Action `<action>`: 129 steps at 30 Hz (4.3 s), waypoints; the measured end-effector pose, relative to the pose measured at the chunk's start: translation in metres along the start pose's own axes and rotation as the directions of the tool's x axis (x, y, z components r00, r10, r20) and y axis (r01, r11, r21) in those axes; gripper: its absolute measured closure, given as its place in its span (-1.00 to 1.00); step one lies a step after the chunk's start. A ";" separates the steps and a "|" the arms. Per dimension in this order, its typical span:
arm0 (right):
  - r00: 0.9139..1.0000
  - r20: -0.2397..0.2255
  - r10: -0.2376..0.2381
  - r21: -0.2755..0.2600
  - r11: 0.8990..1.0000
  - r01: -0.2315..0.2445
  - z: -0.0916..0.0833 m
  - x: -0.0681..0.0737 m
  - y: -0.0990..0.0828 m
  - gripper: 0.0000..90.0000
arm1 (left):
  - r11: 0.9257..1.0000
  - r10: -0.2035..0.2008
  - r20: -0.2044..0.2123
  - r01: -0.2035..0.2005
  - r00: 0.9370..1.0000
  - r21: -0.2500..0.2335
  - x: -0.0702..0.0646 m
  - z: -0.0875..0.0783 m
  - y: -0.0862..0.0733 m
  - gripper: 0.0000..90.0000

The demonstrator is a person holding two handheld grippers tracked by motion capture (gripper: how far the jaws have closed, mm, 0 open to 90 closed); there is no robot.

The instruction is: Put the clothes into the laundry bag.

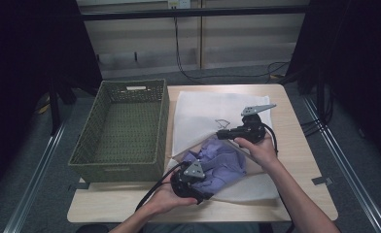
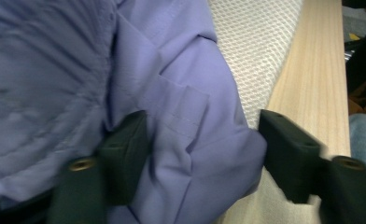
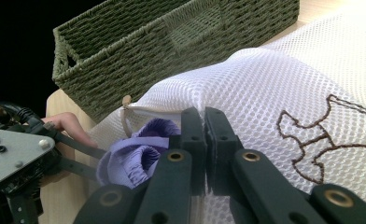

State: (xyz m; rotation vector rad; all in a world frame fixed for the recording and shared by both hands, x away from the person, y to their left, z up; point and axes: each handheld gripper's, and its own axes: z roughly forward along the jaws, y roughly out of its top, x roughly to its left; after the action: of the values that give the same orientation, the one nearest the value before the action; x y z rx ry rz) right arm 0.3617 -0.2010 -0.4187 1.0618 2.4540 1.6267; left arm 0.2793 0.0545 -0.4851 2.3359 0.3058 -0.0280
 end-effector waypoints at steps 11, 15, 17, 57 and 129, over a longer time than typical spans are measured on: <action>1.000 -0.010 -0.001 0.005 1.000 0.001 0.002 0.002 -0.001 0.96 | 1.000 -0.007 -0.015 0.007 1.000 -0.015 0.004 0.001 0.007 0.79; 1.000 -0.010 -0.004 0.005 1.000 0.004 0.001 0.002 -0.001 0.96 | 1.000 -0.006 -0.025 0.006 1.000 0.003 0.005 -0.002 0.010 0.89; 1.000 -0.012 -0.001 0.005 1.000 0.001 0.001 0.003 0.000 0.96 | 1.000 -0.028 -0.026 0.028 0.999 -0.010 0.005 -0.001 0.010 0.89; 0.999 -0.031 -0.009 0.008 1.000 0.009 -0.001 0.006 -0.002 0.95 | 0.996 -0.070 -0.038 0.072 0.997 0.049 0.020 0.009 0.026 0.87; 0.999 -0.039 -0.021 0.024 0.999 0.022 -0.001 0.005 -0.008 0.95 | 0.947 -0.316 -0.298 0.281 0.901 -0.156 0.063 0.036 0.034 0.83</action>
State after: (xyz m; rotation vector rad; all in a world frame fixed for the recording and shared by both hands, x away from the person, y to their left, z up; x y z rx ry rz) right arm 0.3532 -0.2004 -0.4232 1.0127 2.5073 1.6307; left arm 0.3508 0.0192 -0.4936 2.1586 0.8078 0.2159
